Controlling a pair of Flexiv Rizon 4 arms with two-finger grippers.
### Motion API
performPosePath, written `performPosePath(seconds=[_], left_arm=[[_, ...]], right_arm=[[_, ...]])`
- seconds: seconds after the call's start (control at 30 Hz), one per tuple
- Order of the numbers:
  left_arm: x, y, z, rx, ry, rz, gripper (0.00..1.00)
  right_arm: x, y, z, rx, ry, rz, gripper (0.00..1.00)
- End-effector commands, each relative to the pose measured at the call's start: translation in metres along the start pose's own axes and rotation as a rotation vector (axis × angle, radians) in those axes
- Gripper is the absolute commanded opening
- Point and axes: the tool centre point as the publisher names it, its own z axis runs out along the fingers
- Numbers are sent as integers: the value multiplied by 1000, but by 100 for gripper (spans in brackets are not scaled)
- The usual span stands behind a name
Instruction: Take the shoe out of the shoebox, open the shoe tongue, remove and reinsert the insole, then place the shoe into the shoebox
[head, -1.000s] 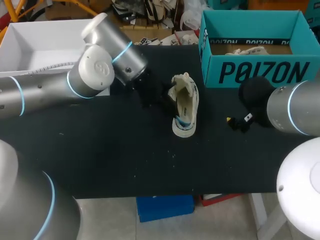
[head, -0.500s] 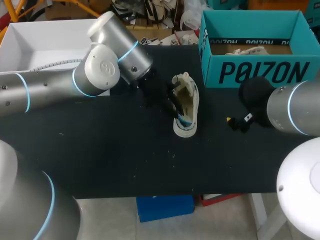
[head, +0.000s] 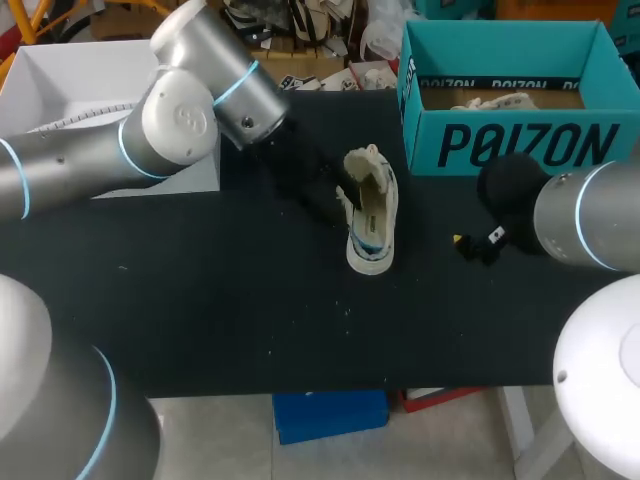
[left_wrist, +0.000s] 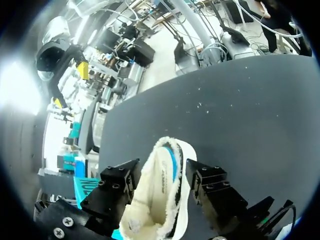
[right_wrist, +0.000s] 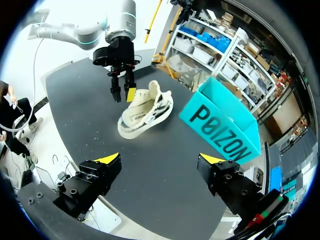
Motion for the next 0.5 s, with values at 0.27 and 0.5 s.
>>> performPosePath(seconds=[0.27,0.5], left_arm=[[-2,4,21,-108,139,29,0],[2,15,37,-128,197,31,0]], right_arm=[[0,-1,1,-3,0,1,100],[0,-1,1,-3,0,1,100]])
